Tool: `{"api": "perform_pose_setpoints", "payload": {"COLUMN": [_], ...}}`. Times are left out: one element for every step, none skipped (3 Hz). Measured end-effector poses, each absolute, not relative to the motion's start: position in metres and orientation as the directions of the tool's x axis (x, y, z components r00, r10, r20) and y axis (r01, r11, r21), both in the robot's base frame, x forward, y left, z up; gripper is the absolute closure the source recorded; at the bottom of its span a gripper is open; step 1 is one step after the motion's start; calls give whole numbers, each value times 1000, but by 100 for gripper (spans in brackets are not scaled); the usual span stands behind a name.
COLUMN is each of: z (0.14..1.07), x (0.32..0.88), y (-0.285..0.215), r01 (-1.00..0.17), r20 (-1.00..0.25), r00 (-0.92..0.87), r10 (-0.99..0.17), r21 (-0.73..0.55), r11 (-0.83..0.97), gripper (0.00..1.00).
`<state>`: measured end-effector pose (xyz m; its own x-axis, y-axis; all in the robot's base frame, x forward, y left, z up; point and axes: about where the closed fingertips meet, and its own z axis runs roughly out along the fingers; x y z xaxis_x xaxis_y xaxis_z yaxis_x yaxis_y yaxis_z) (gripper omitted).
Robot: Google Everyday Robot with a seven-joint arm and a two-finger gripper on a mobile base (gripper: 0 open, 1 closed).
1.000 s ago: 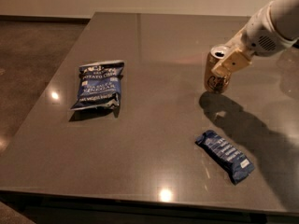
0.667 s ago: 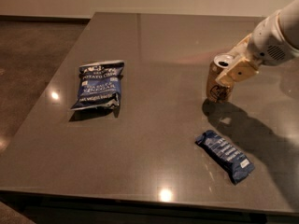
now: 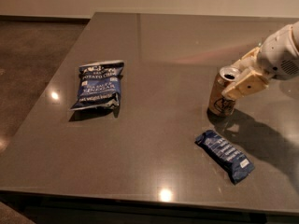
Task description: Move orange can near rxbar blueberry
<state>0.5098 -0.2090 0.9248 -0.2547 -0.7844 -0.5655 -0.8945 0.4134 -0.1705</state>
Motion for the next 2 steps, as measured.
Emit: {"api": "perform_pose_setpoints", "payload": {"z": [918,916], "x": [498,485], "y": [-210,-209], "r01": [-912,-927], "r20": [-597,-621], "r00": [-214,-168], "r10": [-773,-766], "r21": [-160,-165], "r11": [377,337], "gripper": [100,85]}}
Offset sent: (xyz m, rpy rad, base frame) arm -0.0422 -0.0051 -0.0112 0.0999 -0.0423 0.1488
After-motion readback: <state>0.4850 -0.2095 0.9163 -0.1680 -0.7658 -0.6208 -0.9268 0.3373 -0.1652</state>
